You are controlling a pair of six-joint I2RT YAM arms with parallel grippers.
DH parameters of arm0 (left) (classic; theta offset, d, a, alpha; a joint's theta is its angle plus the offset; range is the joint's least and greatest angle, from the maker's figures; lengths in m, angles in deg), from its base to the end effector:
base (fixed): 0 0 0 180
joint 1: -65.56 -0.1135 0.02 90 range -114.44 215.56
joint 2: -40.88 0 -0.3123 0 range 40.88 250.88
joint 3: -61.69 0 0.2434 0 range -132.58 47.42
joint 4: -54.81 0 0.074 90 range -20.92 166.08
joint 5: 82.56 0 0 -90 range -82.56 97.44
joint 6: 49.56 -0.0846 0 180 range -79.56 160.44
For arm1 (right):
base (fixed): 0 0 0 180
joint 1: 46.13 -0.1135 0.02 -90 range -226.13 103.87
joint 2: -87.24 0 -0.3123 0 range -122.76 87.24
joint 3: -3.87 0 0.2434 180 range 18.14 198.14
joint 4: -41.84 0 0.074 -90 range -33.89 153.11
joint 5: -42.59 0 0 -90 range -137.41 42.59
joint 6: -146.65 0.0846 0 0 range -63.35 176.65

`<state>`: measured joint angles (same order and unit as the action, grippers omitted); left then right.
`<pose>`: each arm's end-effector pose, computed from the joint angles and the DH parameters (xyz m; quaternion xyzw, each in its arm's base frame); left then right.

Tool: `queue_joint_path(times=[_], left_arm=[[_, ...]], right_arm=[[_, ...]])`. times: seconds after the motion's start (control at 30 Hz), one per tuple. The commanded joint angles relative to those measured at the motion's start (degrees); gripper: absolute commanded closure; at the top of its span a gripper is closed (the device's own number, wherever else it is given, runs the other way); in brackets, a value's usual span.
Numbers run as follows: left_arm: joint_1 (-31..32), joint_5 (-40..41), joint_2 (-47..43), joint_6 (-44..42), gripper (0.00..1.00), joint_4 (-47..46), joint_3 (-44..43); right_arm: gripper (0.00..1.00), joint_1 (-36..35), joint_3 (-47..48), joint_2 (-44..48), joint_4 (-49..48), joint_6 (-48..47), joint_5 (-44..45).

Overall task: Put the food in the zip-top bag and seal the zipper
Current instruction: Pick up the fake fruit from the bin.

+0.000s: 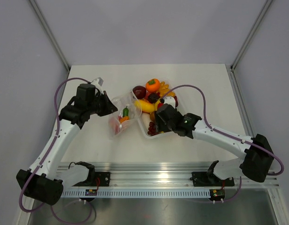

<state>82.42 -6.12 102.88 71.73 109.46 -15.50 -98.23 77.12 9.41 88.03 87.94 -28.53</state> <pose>0.2133 -0.0854 0.3537 -0.0628 0.8972 -0.2704 0.3435 0.2023 0.2153 0.2800 -0.1137 0.9239 0.1049 0.3500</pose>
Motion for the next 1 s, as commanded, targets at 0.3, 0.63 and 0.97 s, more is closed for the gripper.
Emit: queue_joint_path(times=[0.3, 0.63, 0.97], left_arm=[[-0.25, -1.47, 0.67, -0.35, 1.00, -3.64, 1.04], [-0.25, -1.47, 0.93, -0.17, 1.00, -3.91, 1.13], [-0.25, -1.82, 1.11, 0.00, 1.00, -4.34, 1.48]], right_arm=[[0.39, -3.98, -2.47, 0.21, -6.87, 4.04, -3.23], [0.54, -4.50, -2.82, -0.40, -7.23, 4.57, -4.19], [0.62, -5.38, -3.17, 0.57, -7.49, 5.45, -3.58]])
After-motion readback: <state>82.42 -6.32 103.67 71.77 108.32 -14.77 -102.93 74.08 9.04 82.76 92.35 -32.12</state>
